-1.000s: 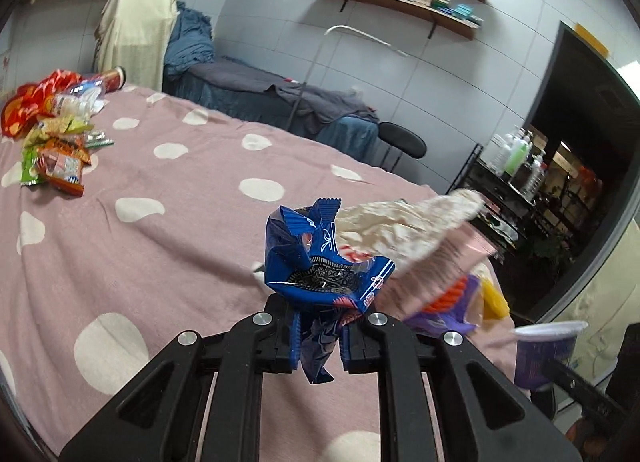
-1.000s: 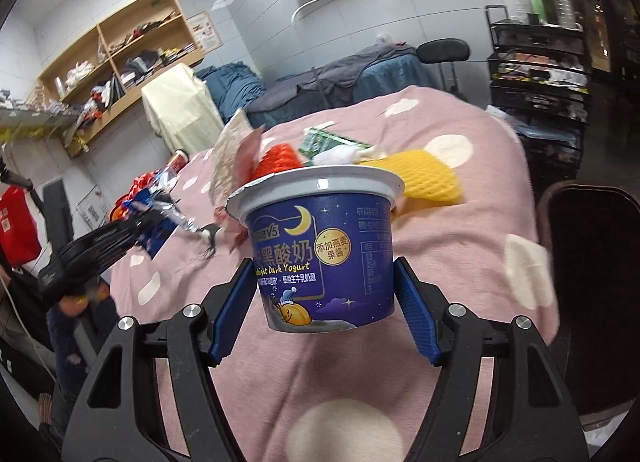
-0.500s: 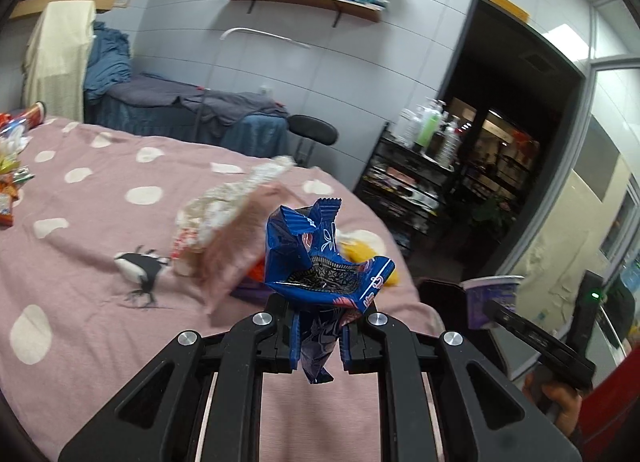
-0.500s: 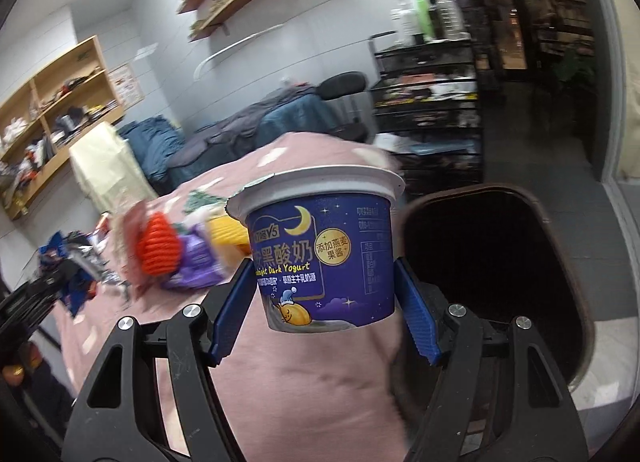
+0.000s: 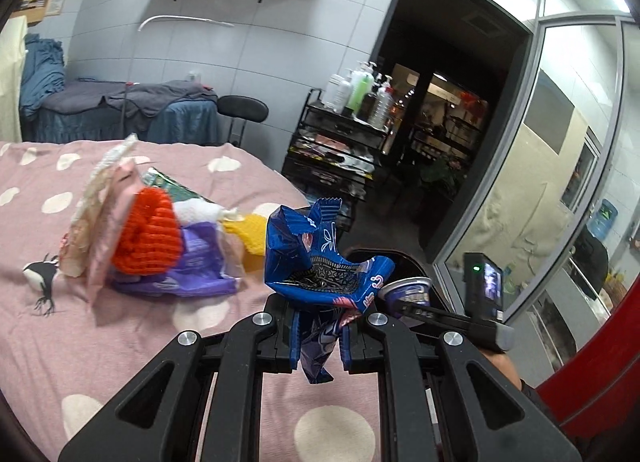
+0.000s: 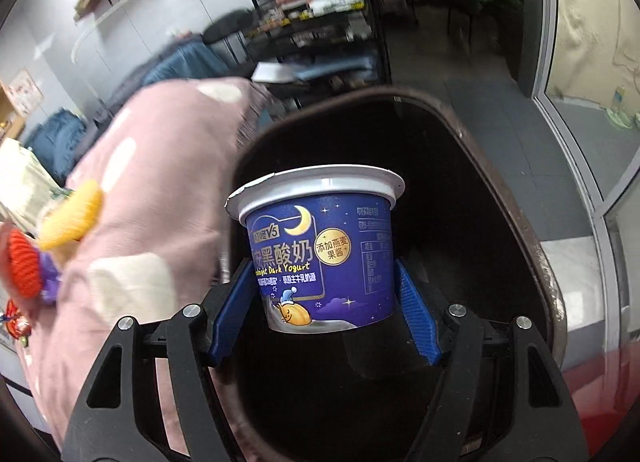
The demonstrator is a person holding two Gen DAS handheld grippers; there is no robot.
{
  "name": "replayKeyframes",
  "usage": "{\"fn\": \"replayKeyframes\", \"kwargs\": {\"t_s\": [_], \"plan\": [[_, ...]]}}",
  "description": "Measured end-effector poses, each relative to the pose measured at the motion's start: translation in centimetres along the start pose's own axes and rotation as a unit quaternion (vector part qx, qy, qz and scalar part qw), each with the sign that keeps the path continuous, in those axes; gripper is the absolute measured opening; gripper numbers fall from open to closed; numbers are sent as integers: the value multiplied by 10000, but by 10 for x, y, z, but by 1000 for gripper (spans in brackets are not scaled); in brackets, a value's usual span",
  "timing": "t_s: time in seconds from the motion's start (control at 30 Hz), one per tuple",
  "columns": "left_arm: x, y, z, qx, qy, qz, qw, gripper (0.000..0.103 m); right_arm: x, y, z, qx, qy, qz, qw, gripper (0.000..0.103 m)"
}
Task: Collect trash
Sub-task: 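Carry the yogurt cup with the right tool into the bin and release, then lower the Oreo wrapper into the bin and open the left tool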
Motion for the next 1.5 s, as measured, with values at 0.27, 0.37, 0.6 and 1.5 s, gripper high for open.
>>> {"fn": "replayKeyframes", "kwargs": {"t_s": [0.27, 0.37, 0.6, 1.5], "plan": [[18, -23, 8, -259, -182, 187, 9993, 14, 1, -29, 12, -549, 84, 254, 9981, 70], [22, -30, 10, -344, -210, 257, 9989, 14, 3, -33, 14, -645, 28, 219, 9977, 70], [34, -42, 17, -493, -307, 360, 9977, 14, -4, -23, 20, -440, 12, -75, 9990, 80], [106, -137, 27, -1529, -928, 771, 9808, 14, 58, 142, -17, 2361, -1114, 96, 9653, 88]]}}
Point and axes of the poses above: each gripper's, at about its wrist camera, not at the fingertips, and y roughly against the way its jaws point, x to its right, z to its underside, the point moved 9 cm from there along -y, roughly the way its jaws point, and after that the axes turned 4 degrees about -x, right-handed, at the moved point
